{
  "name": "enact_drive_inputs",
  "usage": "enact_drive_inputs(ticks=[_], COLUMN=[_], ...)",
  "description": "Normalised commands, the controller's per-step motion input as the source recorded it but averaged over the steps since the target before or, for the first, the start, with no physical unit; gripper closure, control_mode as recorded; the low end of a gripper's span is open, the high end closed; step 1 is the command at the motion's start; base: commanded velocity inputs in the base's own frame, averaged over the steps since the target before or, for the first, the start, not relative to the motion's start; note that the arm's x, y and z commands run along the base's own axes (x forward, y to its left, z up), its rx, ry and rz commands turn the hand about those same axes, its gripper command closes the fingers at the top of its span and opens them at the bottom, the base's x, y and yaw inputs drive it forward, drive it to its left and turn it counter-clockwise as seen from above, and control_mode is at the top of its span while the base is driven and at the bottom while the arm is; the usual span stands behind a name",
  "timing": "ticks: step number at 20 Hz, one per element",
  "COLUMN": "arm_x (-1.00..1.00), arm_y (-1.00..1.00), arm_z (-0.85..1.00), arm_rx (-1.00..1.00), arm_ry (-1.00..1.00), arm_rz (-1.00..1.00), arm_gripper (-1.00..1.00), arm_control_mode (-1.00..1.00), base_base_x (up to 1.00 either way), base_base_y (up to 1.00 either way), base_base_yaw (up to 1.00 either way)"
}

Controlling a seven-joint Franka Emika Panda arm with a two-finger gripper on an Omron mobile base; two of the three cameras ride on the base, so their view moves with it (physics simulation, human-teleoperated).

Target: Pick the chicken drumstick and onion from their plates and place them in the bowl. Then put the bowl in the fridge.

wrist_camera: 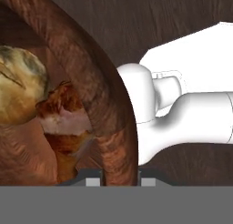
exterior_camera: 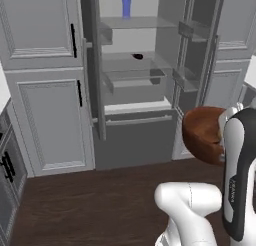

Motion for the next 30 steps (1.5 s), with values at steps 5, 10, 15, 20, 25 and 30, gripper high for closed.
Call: enact_drive_inputs(ticks=[5,10,15,20,25,30], arm_x=[0.0,0.0,0.0,0.0,0.0,0.0], arm_y=[0.0,0.0,0.0,0.0,0.0,0.0], arm_z=[0.0,0.0,0.0,0.0,0.0,0.0], arm_rx=[0.0,0.0,0.0,0.0,0.0,0.0], arm_ry=[0.0,0.0,0.0,0.0,0.0,0.0], arm_rz=[0.0,0.0,0.0,0.0,0.0,0.0], arm_gripper=[1.0,1.0,1.0,1.0,1.0,1.0], arm_control_mode=[1.0,1.0,1.0,1.0,1.0,1.0], base_base_x=[0.94,1.0,0.97,0.97,0.82,0.59], base_base_y=[-0.88,-0.07,0.2,0.35,0.1,0.22], base_base_yaw=[0.13,0.15,0.11,0.11,0.13,0.04])
